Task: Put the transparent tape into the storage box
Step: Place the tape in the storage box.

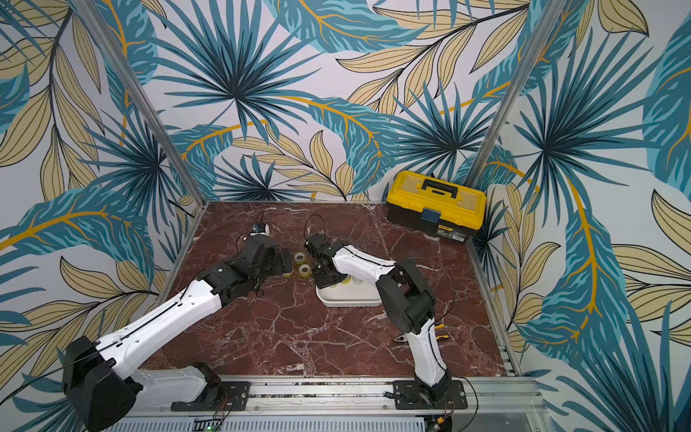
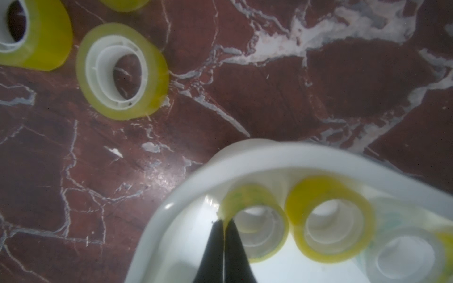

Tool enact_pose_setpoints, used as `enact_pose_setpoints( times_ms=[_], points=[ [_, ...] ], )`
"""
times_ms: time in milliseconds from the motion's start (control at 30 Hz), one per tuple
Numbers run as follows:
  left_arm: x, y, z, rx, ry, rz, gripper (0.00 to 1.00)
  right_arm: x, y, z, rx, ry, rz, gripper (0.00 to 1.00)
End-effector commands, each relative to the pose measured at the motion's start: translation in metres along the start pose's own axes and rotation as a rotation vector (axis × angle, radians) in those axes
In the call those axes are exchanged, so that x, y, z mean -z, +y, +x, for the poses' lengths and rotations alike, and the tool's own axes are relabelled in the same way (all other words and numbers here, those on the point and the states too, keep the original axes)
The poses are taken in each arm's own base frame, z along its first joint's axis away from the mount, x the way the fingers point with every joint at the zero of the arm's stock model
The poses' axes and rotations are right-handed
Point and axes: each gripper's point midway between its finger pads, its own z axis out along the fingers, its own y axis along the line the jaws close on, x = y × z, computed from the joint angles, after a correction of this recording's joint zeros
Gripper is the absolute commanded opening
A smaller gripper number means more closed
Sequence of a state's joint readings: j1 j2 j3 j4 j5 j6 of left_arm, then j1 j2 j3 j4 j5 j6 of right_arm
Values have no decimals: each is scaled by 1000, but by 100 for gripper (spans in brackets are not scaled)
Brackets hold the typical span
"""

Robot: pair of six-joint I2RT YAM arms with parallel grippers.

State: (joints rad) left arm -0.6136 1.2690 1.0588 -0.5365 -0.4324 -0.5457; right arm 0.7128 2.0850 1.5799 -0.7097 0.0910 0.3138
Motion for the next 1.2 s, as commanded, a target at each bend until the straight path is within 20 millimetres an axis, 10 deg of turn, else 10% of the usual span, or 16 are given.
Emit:
enact_pose_setpoints(
  times_ms=[0, 933, 1167],
  points=[
    [6, -9, -21, 11, -41, 29, 100, -12, -8, 4, -21, 2, 37, 0],
    [5, -8, -18, -1, -38, 32, 100, 16, -8, -24, -51, -124, 39, 31],
    [13, -4, -26, -30, -63, 19, 100, 60, -15, -29, -70, -172, 44, 72]
  ],
)
